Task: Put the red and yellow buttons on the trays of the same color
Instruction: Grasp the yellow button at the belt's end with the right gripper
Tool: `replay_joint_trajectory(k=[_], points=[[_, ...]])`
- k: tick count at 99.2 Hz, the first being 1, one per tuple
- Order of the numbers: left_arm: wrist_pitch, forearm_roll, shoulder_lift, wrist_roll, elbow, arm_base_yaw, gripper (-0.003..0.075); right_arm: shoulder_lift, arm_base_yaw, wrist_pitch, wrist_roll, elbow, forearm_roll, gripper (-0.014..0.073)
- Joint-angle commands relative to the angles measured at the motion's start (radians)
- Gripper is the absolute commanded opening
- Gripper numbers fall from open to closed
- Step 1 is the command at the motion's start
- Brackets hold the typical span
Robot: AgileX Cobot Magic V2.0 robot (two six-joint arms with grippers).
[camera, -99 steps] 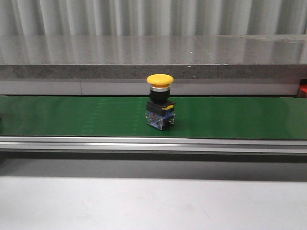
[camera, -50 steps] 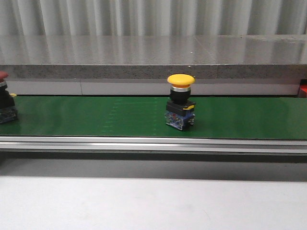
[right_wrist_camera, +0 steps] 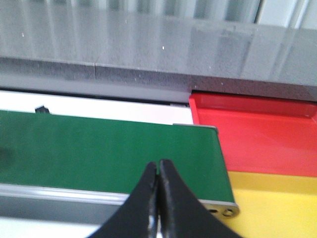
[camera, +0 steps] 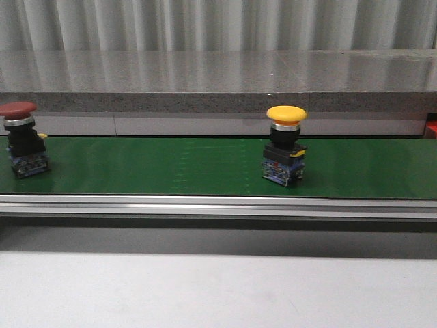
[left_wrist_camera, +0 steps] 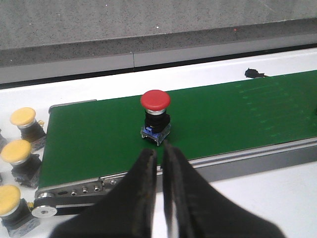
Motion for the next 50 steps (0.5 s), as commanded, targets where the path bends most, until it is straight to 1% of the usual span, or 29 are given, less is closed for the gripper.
replay_joint_trajectory(k=[1,16,21,28,35,50], points=[[-0.072,-0.018,0.006,-0.001,-0.024,-0.007,-0.0006,0.106,0.005,0.042,-0.077,-0.116,-0.004,-0.0067],[-0.072,-0.018,0.006,-0.001,-0.024,-0.007,-0.0006,0.270,0.009,0.104,-0.095,-0.239,0.011,-0.0060],[-0.072,-0.018,0.006,-0.001,-0.024,-0.007,-0.0006,0.319,0.014,0.108,-0.095,-0.276,0.021,-0.0039],[-0.072,-0.018,0.006,-0.001,-0.024,-0.007,-0.0006,0.390,0.021,0.112,-0.095,-0.328,0.040,0.0023],[-0.072,-0.018,0.006,-0.001,-0.024,-0.007,-0.0006,0.460,0.033,0.127,-0.095,-0.377,0.055,0.0134],[-0.072,-0.018,0.006,-0.001,-0.024,-0.007,-0.0006,0.618,0.069,0.214,-0.095,-0.486,0.060,0.0454]])
